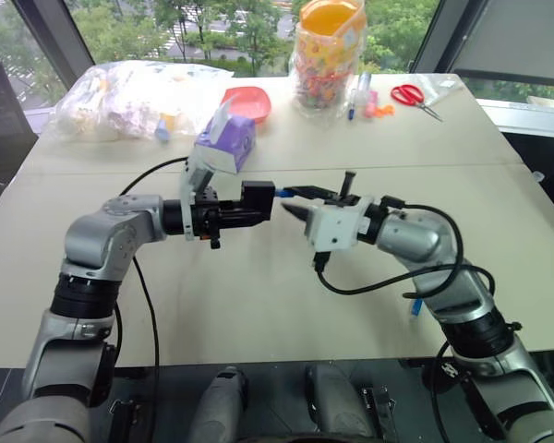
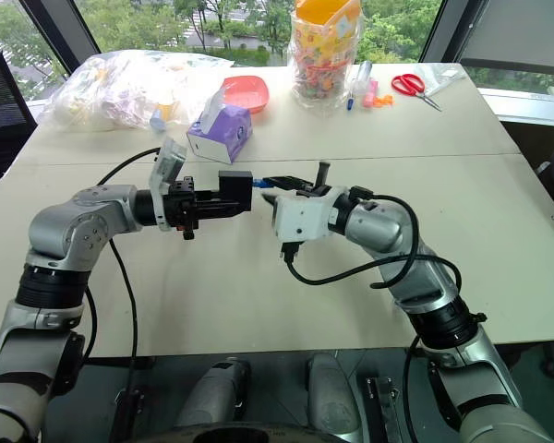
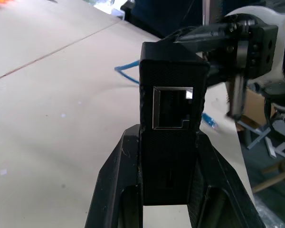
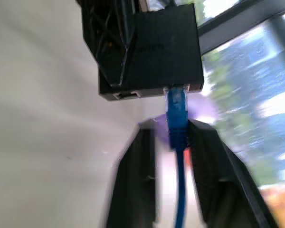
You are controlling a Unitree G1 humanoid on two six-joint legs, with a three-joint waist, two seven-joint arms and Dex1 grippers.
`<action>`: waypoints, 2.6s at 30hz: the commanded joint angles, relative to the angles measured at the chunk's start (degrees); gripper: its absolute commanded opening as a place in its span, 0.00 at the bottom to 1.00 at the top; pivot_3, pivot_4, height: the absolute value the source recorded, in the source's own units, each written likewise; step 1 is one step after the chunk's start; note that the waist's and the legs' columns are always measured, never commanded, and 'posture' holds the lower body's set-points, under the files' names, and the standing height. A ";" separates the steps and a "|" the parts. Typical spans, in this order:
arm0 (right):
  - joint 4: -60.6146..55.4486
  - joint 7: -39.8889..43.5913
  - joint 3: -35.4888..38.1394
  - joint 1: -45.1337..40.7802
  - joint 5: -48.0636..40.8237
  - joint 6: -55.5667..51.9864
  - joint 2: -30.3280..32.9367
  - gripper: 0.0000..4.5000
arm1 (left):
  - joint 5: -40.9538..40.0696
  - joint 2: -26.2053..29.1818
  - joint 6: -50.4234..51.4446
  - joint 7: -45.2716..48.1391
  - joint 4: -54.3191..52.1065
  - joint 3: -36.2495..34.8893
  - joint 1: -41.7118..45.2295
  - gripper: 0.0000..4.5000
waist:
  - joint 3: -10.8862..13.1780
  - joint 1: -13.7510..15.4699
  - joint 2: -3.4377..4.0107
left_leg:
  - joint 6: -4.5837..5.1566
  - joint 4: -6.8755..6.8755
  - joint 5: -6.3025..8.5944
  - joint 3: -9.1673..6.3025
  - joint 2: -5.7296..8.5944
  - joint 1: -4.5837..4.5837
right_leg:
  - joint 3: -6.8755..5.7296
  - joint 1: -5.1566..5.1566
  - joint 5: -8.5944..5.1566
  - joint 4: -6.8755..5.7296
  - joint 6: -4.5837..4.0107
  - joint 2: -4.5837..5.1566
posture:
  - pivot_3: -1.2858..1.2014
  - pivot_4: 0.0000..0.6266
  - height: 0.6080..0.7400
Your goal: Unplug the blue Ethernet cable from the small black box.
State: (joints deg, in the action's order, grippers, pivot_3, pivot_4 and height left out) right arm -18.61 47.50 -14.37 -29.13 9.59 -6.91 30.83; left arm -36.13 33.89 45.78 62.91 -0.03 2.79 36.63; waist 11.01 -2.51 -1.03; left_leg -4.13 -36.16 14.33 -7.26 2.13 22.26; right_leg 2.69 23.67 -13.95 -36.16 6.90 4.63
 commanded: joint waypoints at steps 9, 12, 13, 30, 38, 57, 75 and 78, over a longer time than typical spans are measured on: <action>-0.62 9.24 15.96 -16.38 -43.49 -56.24 -1.13 0.99 | -2.47 5.50 0.87 8.62 -2.96 -0.83 0.35 0.12 | 0.01 0.20 0.01 | 0.02 0.00 0.01 -0.10 -0.01 0.00 | -0.07 -0.04 0.00 0.03 -0.01 0.00 | 0.52 0.24 1.00; 3.95 5.91 16.10 -17.21 -45.12 -61.30 -2.58 0.99 | -3.40 5.95 1.66 8.90 -3.85 -1.36 0.22 0.12 | 0.01 0.15 0.01 | 0.03 0.01 0.01 -0.09 0.00 0.01 | -0.07 -0.03 0.00 0.03 -0.01 0.01 | 0.52 0.24 1.00; 4.62 5.24 15.74 -17.11 -45.41 -62.21 -2.65 0.99 | -3.59 5.98 1.75 8.84 -4.03 -1.49 0.23 0.12 | 0.01 0.14 0.02 | 0.03 0.01 0.01 -0.09 0.00 0.01 | -0.07 -0.02 0.00 0.03 -0.01 0.01 | 0.52 0.24 1.00; 5.83 -1.50 17.01 -17.29 -54.43 -68.05 -6.54 0.82 | -4.71 5.64 3.83 6.84 -5.94 -2.40 -0.28 0.12 | 0.01 -0.02 0.02 | 0.03 0.03 0.01 -0.05 0.00 0.08 | -0.05 0.09 0.00 -0.02 0.00 0.01 | 0.52 0.24 1.00; 7.41 -3.18 17.87 -18.46 -56.39 -67.97 -6.20 0.82 | -4.80 5.89 4.09 7.27 -6.71 -2.10 -0.98 0.12 | 0.01 -0.02 0.02 | 0.03 0.03 0.01 -0.05 0.00 0.08 | -0.05 0.10 0.00 -0.02 0.00 0.00 | 0.52 0.24 1.00; 4.68 -3.94 15.97 -16.64 -58.12 -67.60 -5.73 0.01 | -4.74 4.77 3.83 6.35 -7.09 -2.03 -1.00 0.12 | 0.01 -0.02 0.02 | 0.03 0.03 0.01 -0.05 0.00 0.08 | -0.05 0.10 0.00 -0.01 0.00 0.00 | 0.52 0.24 1.00; 17.28 -1.80 20.44 -17.21 -54.49 -60.77 1.81 0.01 | -7.12 9.03 5.62 7.76 -8.58 -5.12 -3.58 0.12 | 0.01 -0.02 0.02 | 0.03 0.03 0.02 -0.04 0.00 0.09 | -0.05 0.09 0.00 0.00 0.00 0.01 | 0.52 0.24 1.00; 21.53 -1.86 21.80 -17.39 -54.43 -59.35 3.18 0.01 | -7.73 9.57 5.59 7.33 -8.84 -5.32 -3.98 0.12 | 0.01 -0.02 0.02 | 0.03 0.03 0.02 -0.04 0.00 0.09 | -0.05 0.09 0.00 0.00 0.00 0.00 | 0.52 0.24 1.00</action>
State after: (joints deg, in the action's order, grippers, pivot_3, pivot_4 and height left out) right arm -3.72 49.25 -0.61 -45.95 -49.49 -69.53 28.04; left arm -41.85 40.23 50.96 67.70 -6.97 0.94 34.13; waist 11.02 -2.54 -1.01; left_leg -4.10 -36.13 14.34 -7.30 2.13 22.34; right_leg 2.63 23.77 -13.95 -36.15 6.91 4.64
